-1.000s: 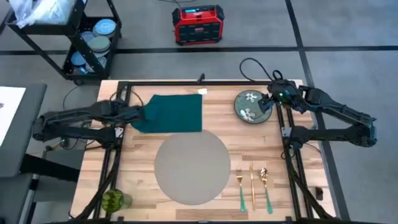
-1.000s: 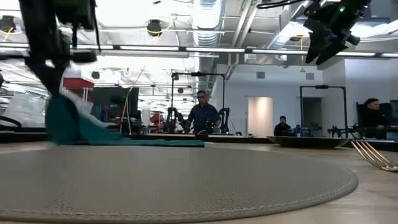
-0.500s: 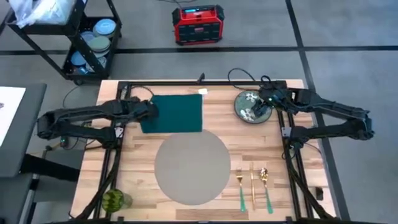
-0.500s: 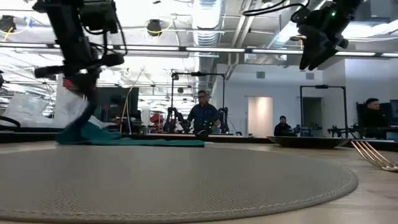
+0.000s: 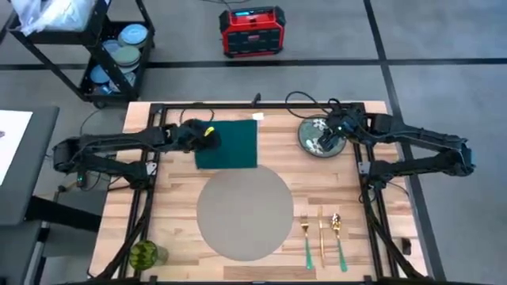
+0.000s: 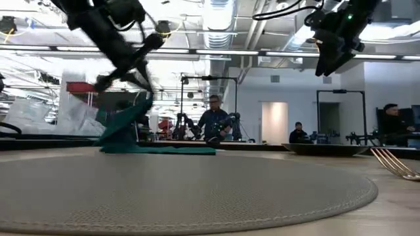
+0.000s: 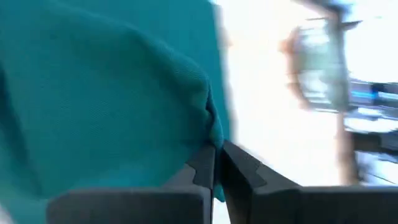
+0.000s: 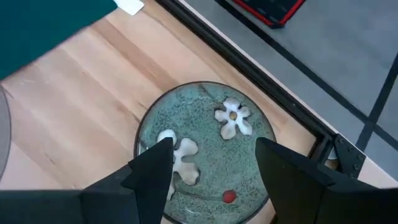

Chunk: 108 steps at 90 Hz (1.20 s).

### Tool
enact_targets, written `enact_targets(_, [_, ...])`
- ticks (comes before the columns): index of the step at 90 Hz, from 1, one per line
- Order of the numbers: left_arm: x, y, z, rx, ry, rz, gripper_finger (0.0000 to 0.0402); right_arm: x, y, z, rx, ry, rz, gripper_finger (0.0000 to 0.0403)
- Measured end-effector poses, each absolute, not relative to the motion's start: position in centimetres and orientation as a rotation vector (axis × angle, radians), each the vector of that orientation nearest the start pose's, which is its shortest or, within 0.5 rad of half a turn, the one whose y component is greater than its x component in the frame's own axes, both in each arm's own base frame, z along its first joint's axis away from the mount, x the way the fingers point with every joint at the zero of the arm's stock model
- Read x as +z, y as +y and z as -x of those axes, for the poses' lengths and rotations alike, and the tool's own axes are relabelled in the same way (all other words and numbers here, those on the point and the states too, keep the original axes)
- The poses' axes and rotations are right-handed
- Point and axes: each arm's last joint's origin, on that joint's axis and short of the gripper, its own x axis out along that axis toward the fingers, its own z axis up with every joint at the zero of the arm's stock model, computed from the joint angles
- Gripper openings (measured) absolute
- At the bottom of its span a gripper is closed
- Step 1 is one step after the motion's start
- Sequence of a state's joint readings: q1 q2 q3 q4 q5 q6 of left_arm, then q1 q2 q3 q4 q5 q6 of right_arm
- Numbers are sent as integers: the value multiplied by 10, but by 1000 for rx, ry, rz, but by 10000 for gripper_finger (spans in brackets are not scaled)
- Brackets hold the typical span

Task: Set table place
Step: Fold the blue table napkin

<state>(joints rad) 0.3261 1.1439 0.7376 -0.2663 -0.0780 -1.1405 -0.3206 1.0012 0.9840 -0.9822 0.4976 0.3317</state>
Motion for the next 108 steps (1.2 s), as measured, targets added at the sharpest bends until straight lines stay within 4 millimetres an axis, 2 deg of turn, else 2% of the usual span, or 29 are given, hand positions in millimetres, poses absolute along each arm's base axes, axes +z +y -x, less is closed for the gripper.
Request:
enact_targets(7, [246,80,-226,651,365,1138,0,303,-68,-161,-907,884,-196,215])
enact_targets(15, [246,80,-219,714,375,1092,0,303,-68,-161,-907,881,-197,215])
enact_targets(20, [245,74,-203,901,371,1080,0,303,-68,-161,-906,881,-201,215])
enact_targets(24, [236,65,-186,1126,358,1088,0,303,-67,-161,-903,876,-217,215])
enact_targets(27, [226,57,-171,1282,362,1103,0,303,-66,-161,-899,874,-229,215])
enact_targets(33, [196,38,-130,1579,493,1174,0,303,-64,-162,-888,879,-238,215])
enact_targets(34, [191,36,-129,1589,496,1182,0,303,-64,-162,-886,880,-238,215])
enact_targets(45, [182,27,-124,1491,331,1326,0,302,-59,-164,-861,884,-228,215])
enact_targets(53, [172,29,-131,1432,178,1433,0,302,-57,-165,-860,875,-231,215])
enact_targets(59, [165,29,-131,1413,166,1454,0,302,-56,-165,-850,869,-232,215])
enact_targets(66, [166,31,-140,1326,96,1492,0,302,-55,-166,-847,866,-228,215])
enact_targets(73, [161,31,-141,1341,105,1486,0,302,-54,-166,-847,862,-229,215])
enact_targets(81, [172,35,-149,1291,45,1478,0,302,-55,-166,-849,864,-229,215])
enact_targets(96, [183,41,-153,1288,74,1413,0,302,-55,-166,-848,865,-225,215])
enact_targets(108, [206,47,-169,1208,19,1400,0,302,-55,-166,-848,865,-224,215])
